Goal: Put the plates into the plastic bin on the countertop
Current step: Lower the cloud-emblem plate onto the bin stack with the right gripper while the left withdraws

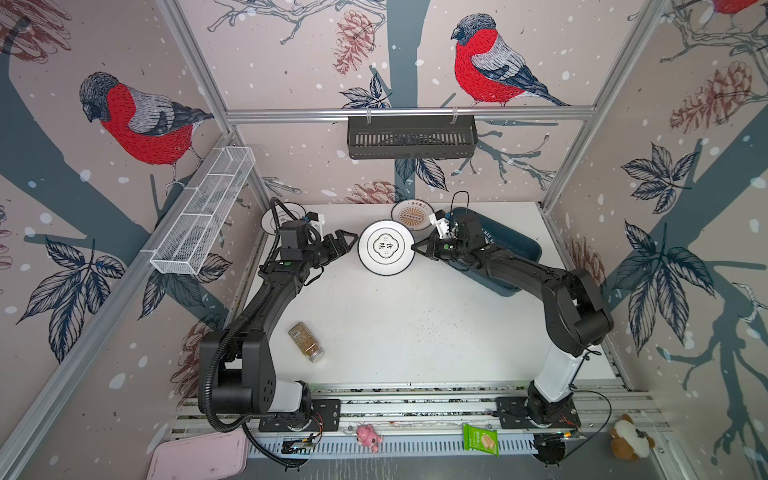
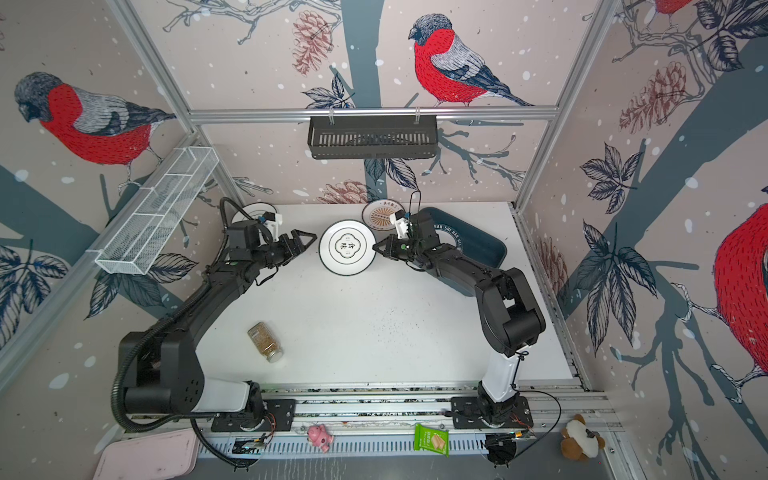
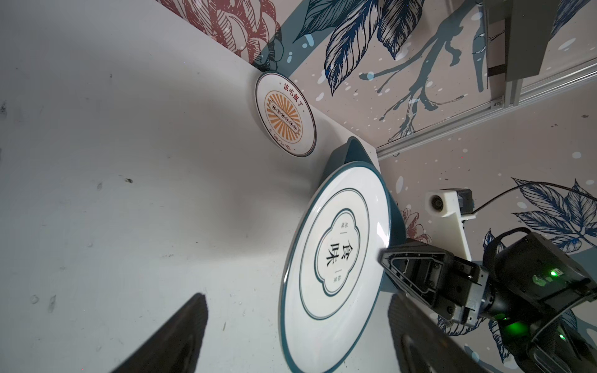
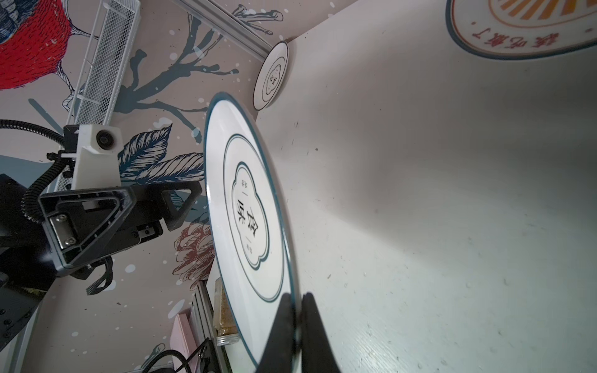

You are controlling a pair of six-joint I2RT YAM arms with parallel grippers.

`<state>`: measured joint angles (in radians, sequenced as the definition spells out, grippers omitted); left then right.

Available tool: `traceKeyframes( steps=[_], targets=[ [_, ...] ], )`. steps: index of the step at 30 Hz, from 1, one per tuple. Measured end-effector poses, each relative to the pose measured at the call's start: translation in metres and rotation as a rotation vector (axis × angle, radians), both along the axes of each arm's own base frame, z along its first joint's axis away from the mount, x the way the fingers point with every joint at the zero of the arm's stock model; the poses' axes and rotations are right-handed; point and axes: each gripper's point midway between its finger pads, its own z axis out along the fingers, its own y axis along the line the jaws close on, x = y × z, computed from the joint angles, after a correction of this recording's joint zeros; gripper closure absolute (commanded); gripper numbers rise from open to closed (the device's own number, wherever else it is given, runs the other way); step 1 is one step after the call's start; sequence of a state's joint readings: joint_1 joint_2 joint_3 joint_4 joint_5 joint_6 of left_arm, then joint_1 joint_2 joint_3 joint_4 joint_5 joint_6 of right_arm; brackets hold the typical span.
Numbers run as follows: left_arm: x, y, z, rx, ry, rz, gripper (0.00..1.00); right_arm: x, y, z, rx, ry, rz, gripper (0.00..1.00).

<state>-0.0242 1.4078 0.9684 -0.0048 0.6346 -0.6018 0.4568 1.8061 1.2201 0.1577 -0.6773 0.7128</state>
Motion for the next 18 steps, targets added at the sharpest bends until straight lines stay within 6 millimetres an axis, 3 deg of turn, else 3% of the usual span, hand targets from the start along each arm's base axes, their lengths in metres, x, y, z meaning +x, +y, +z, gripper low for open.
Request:
traceKeyframes(
  steps=[4,14,18],
  targets=[
    [-0.003,0.001,0.0,0.001,-0.001,0.005,0.04,0.005,-0.012,0.006,0.006,0.002,-0.042,0.98],
    [-0.011,-0.005,0.026,-0.009,-0.094,-0.006,0.04,0.022,-0.061,0.03,0.022,-0.023,-0.174,0.98],
    [-0.013,-0.012,0.029,-0.014,-0.114,-0.029,0.04,0.025,-0.077,0.027,0.009,-0.004,-0.213,0.98]
  ],
)
